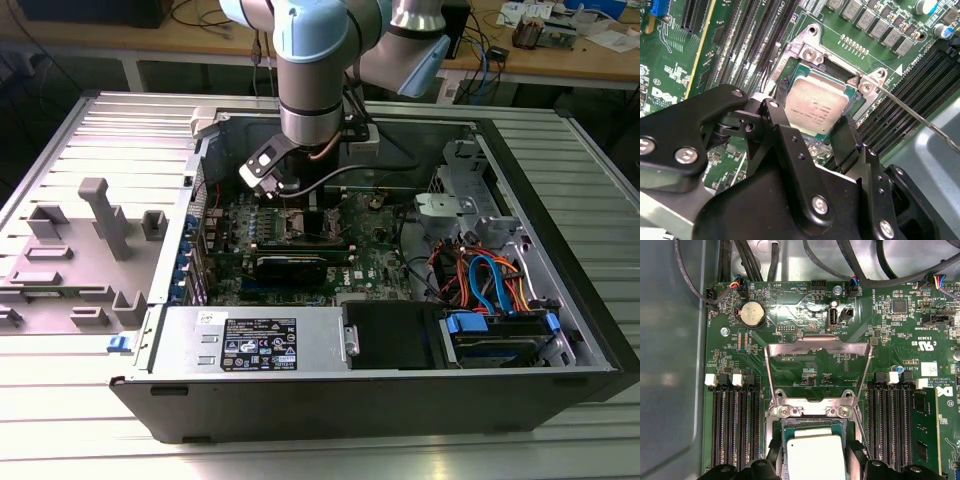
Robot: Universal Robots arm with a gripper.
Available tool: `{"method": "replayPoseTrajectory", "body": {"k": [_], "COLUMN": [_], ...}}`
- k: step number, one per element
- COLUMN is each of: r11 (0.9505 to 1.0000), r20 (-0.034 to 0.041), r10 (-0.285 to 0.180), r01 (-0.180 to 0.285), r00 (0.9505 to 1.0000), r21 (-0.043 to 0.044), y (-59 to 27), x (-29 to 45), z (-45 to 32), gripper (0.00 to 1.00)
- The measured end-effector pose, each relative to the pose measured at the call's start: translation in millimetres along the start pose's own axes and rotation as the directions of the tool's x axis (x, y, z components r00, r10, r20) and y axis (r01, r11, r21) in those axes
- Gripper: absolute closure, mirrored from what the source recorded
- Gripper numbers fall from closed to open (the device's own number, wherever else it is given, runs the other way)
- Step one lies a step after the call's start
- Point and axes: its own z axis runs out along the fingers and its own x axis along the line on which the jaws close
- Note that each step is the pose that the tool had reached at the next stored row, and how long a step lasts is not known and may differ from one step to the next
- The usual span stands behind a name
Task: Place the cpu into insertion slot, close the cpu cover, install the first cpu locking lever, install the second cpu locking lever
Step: 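Place the cpu into insertion slot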
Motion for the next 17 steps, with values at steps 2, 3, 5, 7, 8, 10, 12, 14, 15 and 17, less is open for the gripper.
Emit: {"method": "replayPoseTrajectory", "body": {"k": [2,3,5,7,8,10,12,14,15,17], "r11": [1.0,1.0,1.0,1.0,1.0,1.0,1.0,0.9999,0.9999,0.9999], "r20": [0.0005,0.0003,0.0,-0.001,-0.0013,-0.0002,0.0002,0.0006,0.0005,0.0006], "r10": [0.0,0.0,0.0,0.0,0.0,0.002,0.006,0.009,0.009,0.013], "r01": [0.0,0.0,0.0,0.0,0.0,-0.002,-0.006,-0.009,-0.009,-0.013], "r00": [1.0,1.0,1.0,1.0,1.0,1.0,1.0,1.0,1.0,0.9999], "r21": [0.0003,0.0002,0.0001,0.001,0.0017,0.0039,0.0041,0.0042,0.0041,0.004], "y": [0.0,0.0,0.0,0.1,0.5,0.8,1.0,1.1,1.1,1.5], "x": [-0.1,-0.1,0.0,0.1,0.2,0.0,0.0,-0.5,-0.5,-0.6], "z": [-0.2,-0.1,-0.1,-0.9,-1.3,-2.3,-2.4,-2.7,-2.8,-2.7], "gripper": [0.45,0.45,0.45,0.45,0.45,0.45,0.45,0.45,0.45,0.45]}}
